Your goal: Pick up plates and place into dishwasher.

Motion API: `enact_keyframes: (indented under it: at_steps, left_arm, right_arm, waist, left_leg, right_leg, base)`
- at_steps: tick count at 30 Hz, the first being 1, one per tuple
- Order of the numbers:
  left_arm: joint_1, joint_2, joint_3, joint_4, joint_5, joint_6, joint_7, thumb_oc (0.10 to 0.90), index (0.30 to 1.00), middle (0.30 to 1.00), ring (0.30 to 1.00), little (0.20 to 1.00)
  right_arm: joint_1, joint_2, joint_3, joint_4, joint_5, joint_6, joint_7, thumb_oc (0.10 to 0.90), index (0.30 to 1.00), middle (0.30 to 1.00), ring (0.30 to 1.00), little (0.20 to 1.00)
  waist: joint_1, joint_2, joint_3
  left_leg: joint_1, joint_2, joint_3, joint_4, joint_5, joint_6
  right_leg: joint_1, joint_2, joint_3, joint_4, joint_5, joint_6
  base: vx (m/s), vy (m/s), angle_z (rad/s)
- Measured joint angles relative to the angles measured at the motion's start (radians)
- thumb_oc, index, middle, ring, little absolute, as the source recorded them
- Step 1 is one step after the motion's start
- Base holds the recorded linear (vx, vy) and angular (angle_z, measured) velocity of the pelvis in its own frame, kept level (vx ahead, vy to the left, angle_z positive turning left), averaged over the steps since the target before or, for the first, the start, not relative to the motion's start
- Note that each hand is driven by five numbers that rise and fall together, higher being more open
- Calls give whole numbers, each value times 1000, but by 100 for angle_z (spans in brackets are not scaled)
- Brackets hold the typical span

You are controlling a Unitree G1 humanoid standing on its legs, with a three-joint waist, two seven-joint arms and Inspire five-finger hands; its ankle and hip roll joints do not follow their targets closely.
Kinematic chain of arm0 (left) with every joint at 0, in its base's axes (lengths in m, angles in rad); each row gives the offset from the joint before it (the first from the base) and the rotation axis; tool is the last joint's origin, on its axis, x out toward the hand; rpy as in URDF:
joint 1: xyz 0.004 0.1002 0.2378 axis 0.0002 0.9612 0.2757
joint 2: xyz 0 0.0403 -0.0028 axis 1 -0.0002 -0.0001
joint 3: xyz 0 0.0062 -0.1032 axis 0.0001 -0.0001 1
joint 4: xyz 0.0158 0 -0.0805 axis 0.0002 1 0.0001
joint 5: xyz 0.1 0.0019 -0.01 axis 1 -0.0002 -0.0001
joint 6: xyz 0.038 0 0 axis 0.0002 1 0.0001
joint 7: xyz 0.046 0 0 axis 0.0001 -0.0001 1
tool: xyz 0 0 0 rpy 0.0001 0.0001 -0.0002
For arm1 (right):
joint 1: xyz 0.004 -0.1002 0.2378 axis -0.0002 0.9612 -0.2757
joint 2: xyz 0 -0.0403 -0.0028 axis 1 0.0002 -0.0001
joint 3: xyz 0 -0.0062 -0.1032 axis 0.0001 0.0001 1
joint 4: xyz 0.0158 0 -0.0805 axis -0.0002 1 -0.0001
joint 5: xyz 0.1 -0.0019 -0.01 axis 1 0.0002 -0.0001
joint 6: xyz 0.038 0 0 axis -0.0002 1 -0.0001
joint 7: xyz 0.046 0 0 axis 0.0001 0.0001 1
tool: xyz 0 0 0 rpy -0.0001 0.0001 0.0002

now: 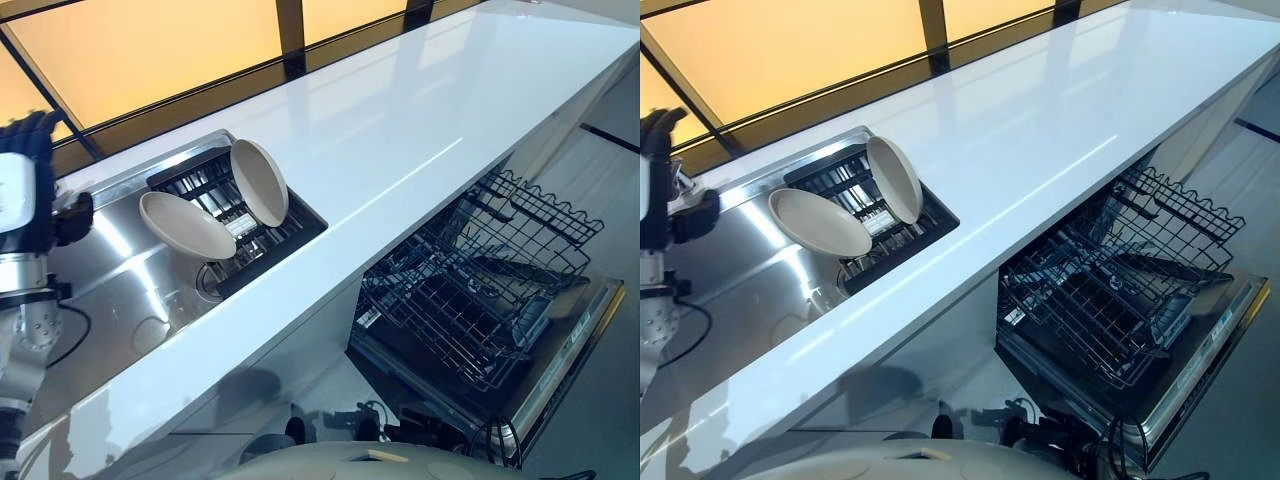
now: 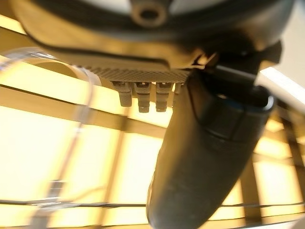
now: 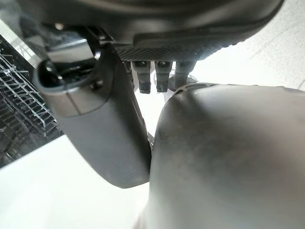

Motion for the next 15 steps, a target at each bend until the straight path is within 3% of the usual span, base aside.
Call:
enact_keyframes:
  at_steps: [8, 15]
  left_arm:
    - [48, 36, 9, 49, 40, 17, -70, 800, 900, 900, 900, 900]
    - [46, 109, -42, 49, 89, -34, -157, 800, 900, 900, 900, 900]
  right_arm:
    - [2, -1, -2, -2, -8, 28, 1, 800, 900, 900, 900, 900]
    - [2, 0, -8, -3, -26, 33, 15, 800, 900, 900, 900, 900]
  waist:
    - [14, -11, -9]
    - [2, -20, -20]
  left_leg:
    - [-2, -10, -1, 0, -4, 3]
    - [-3, -12, -3, 0, -4, 4]
  right_leg:
    - [2, -11, -1, 4, -3, 6]
    - [2, -12, -1, 5, -4, 7]
  base:
    - [-9, 23, 2]
    - [0, 0, 0]
